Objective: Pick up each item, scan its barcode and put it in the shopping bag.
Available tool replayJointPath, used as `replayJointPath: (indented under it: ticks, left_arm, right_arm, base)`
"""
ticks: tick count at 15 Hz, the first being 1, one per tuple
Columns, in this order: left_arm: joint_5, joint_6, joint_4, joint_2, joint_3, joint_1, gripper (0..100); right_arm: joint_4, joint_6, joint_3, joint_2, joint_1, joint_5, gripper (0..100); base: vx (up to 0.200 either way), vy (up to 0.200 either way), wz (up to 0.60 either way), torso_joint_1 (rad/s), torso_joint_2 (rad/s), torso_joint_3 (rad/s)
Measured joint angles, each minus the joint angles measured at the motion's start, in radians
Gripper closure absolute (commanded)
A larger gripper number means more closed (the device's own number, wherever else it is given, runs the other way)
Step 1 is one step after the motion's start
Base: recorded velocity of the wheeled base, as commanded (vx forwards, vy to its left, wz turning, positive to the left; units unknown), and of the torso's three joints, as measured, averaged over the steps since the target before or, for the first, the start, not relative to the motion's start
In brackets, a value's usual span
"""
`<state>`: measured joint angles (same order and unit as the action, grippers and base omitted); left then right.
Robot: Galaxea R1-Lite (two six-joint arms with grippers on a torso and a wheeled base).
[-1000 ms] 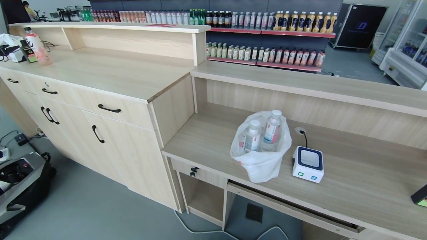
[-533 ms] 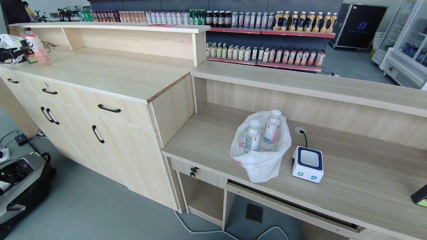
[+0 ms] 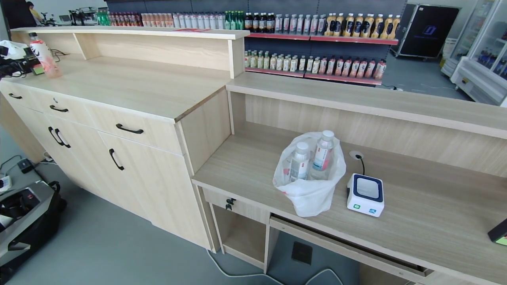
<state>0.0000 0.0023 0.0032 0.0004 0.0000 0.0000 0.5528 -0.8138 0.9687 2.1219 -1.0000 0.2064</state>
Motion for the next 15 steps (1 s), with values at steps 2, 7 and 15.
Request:
replayJointPath:
  ticks: [2, 7, 15]
  left_arm:
    - [0.0, 0.0, 0.0, 0.0, 0.0, 0.0, 0]
    - [0.0, 0.0, 0.0, 0.0, 0.0, 0.0, 0]
    - [0.0, 0.0, 0.0, 0.0, 0.0, 0.0, 0]
  right_arm:
    - [0.0, 0.0, 0.012, 0.021, 0.0, 0.005, 0]
    - [0.001, 0.009, 0.031, 0.056, 0.045, 0.078, 0]
    - [0.047, 0.003, 0.027, 0.091, 0.105, 0.089, 0]
  base:
    - [0.0, 0.0, 0.0, 0.0, 0.0, 0.0]
    - [0.0, 0.0, 0.0, 0.0, 0.0, 0.0]
    - [0.0, 0.0, 0.0, 0.0, 0.0, 0.0]
